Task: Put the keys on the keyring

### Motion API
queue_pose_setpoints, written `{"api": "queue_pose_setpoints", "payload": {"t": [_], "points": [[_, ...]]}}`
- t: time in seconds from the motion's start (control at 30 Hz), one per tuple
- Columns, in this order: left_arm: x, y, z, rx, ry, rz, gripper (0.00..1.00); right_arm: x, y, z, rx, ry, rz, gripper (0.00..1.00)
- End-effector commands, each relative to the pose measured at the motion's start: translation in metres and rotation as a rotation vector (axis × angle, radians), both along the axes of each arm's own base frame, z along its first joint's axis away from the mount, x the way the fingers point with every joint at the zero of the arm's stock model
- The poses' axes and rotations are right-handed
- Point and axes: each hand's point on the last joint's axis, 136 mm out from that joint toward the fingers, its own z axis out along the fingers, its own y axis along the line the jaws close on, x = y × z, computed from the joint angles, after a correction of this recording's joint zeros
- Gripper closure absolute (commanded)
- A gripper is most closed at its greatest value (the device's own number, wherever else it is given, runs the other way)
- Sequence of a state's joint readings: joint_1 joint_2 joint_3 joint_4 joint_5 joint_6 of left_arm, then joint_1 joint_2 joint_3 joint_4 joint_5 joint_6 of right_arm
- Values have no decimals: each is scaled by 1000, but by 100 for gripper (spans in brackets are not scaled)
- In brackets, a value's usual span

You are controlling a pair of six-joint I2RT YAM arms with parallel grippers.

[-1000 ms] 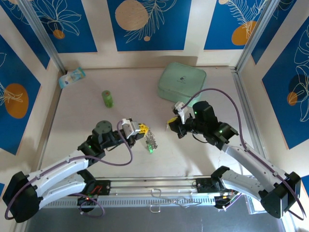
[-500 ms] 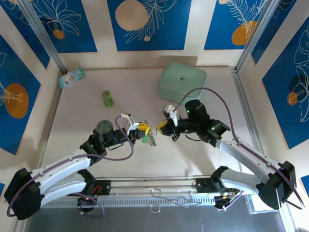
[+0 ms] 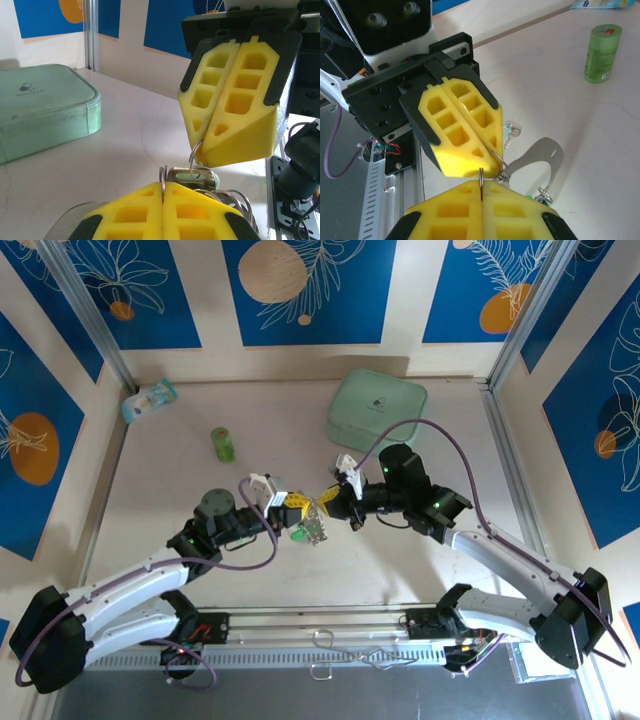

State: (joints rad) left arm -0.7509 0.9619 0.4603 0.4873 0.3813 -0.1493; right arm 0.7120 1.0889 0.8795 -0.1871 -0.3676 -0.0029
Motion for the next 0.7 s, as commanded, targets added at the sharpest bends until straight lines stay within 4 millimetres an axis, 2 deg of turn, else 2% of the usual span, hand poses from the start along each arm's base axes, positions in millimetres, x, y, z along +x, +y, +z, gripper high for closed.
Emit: {"api": "queue_pose_setpoints", "payload": {"t": [0.0, 0.43, 0.67], "points": [[1, 0, 14, -48, -40, 1, 100, 6, 6, 14, 31, -19, -16, 100], [-3, 2, 14, -43, -99, -10, 100, 32, -5, 0, -39, 44, -170, 100], [-7, 6, 21, -43, -154, -11, 100, 29, -3, -8, -65, 84, -149, 100]]}}
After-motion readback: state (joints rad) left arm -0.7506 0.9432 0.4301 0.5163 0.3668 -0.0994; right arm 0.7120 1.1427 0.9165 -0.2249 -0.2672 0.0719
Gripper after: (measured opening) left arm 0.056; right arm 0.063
